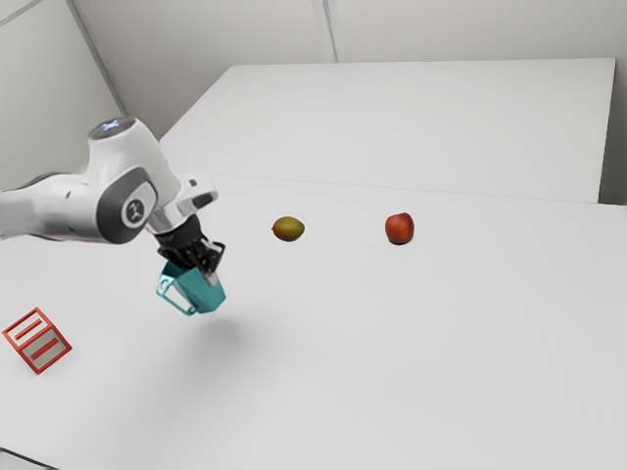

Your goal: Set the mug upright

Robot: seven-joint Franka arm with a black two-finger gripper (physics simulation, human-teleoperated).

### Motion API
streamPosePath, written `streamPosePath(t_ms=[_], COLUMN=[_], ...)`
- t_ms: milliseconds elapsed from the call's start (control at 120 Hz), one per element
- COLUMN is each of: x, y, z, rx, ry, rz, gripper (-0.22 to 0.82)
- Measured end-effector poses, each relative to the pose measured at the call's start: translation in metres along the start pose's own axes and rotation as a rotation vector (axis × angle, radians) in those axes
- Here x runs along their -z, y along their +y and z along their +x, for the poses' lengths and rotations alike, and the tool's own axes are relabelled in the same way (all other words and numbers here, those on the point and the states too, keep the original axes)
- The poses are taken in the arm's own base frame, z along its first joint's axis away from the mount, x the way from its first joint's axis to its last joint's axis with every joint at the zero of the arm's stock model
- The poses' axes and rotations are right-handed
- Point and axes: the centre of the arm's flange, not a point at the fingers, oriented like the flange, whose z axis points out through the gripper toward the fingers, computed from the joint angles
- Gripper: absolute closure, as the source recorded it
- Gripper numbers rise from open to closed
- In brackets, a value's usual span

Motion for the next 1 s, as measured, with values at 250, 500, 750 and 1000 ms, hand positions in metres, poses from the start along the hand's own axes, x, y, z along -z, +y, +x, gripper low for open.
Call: streamPosePath(t_ms=[250, 500, 750, 1000], x=[-0.022, -0.041, -0.055, -0.07], y=[0.004, 0.01, 0.01, 0.01], z=[0.004, 0.006, 0.008, 0.009], rx=[0.043, 0.068, 0.094, 0.111], ry=[-0.03, -0.06, -0.084, -0.103], rz=[0.003, 0.007, 0.011, 0.014], gripper=[0.78, 0.78, 0.78, 0.78])
